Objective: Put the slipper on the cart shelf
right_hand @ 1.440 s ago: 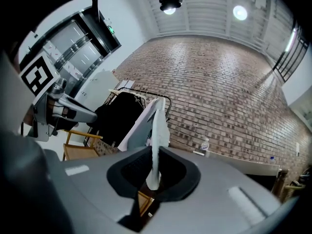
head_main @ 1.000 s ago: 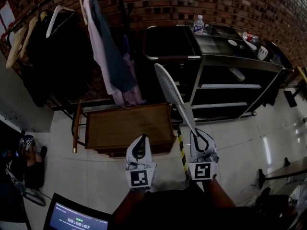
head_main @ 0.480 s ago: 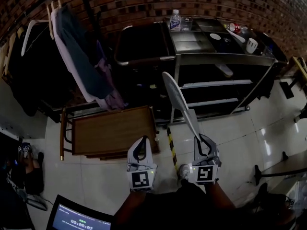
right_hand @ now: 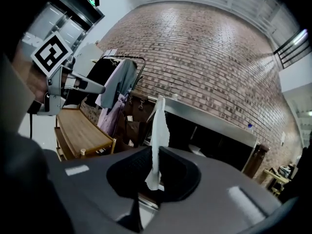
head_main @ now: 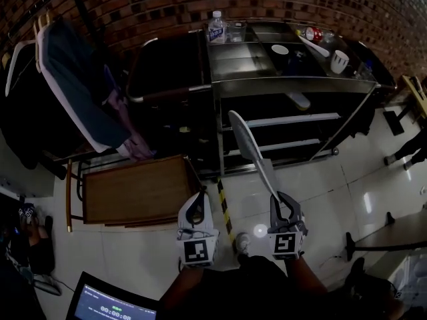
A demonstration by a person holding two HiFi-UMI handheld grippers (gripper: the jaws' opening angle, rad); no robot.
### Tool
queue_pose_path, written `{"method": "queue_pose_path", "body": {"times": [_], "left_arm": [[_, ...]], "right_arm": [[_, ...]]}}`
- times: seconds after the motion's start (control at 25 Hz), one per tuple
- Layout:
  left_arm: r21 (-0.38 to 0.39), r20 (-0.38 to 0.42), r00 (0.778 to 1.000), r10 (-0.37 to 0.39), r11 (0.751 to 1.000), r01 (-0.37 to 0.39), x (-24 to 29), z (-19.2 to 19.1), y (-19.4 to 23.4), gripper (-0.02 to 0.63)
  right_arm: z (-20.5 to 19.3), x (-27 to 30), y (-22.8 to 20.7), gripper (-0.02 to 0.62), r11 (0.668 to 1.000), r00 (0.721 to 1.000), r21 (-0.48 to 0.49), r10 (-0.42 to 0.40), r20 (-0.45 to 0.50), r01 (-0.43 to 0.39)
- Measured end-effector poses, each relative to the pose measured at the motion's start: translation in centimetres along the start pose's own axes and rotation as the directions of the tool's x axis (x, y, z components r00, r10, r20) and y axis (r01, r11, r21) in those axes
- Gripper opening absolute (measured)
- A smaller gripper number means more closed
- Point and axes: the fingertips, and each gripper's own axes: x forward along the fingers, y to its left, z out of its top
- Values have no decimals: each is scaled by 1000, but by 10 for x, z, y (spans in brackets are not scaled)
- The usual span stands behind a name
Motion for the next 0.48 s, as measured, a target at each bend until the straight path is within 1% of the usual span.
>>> {"method": "queue_pose_path", "body": {"times": [0.24, 0.48], "left_arm": [[-6, -1, 1000, -18, 1000, 18, 36, -10, -28, 15], [-1, -15, 1000, -15, 1000, 15, 63, -14, -36, 15]], "right_arm": [[-32, 17, -33, 34, 999, 999, 37, -2, -37, 3], [-45, 43, -51, 34, 998, 999, 63, 18, -48, -15]]}}
